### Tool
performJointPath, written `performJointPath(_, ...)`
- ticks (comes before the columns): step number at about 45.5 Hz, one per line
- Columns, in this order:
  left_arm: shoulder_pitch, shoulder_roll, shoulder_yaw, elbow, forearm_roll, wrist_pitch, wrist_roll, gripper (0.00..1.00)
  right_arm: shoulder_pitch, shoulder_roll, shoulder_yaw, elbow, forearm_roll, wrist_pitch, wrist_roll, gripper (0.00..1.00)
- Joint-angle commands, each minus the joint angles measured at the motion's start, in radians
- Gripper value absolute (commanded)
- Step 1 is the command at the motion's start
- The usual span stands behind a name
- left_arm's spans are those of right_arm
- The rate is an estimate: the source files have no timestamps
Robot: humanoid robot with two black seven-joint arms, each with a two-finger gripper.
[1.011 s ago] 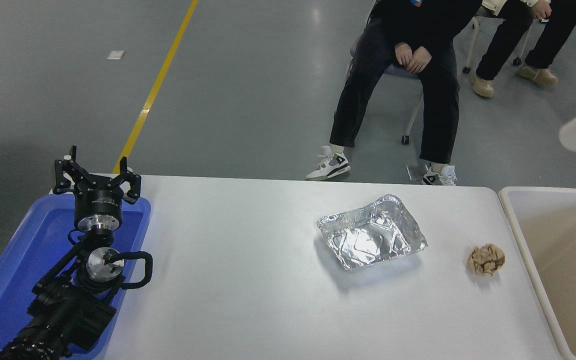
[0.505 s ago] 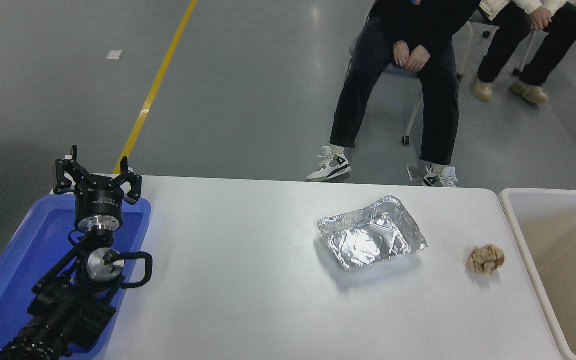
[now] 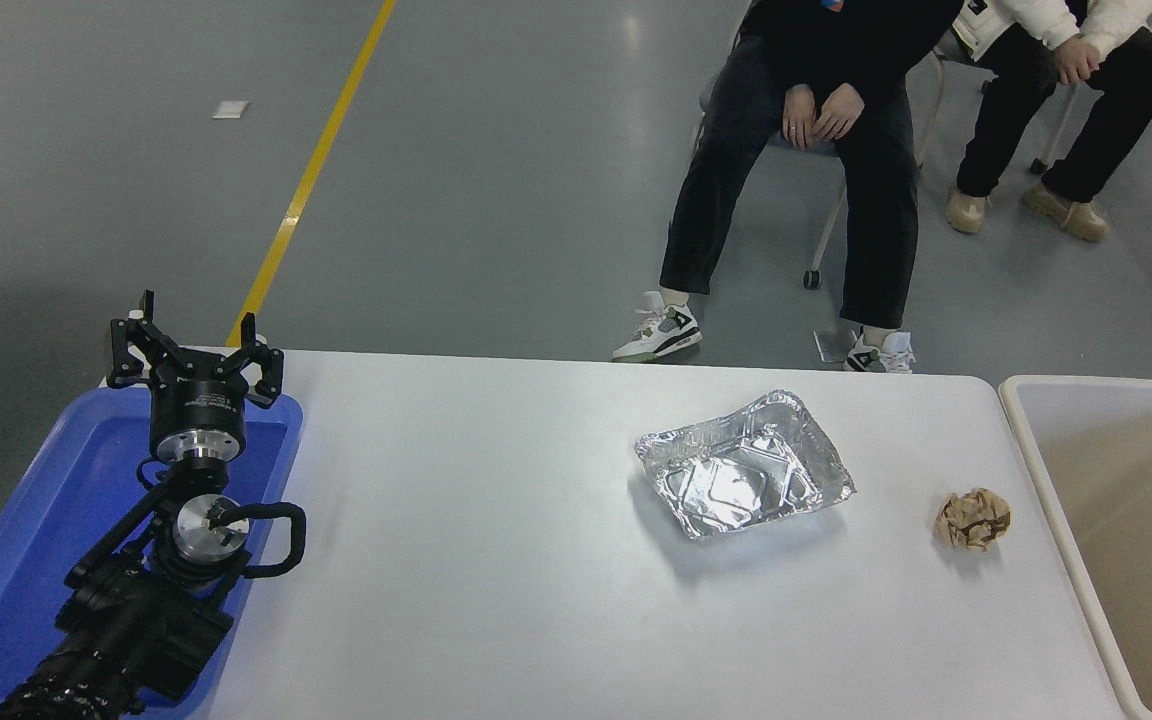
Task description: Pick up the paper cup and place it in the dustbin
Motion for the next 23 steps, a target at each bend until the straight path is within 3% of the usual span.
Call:
performJointPath(1,0.000,0.000,-0.001,0.000,0.000,0.000,0.000,0.99,-0.171,0.103,0.120,-0.038,0.018,-0.054,0.003,0.00)
performJointPath(23,0.000,0.000,-0.001,0.000,0.000,0.000,0.000,0.99,-0.293,0.173,0.157,-0.038,0.030,-0.060,0.012,0.00)
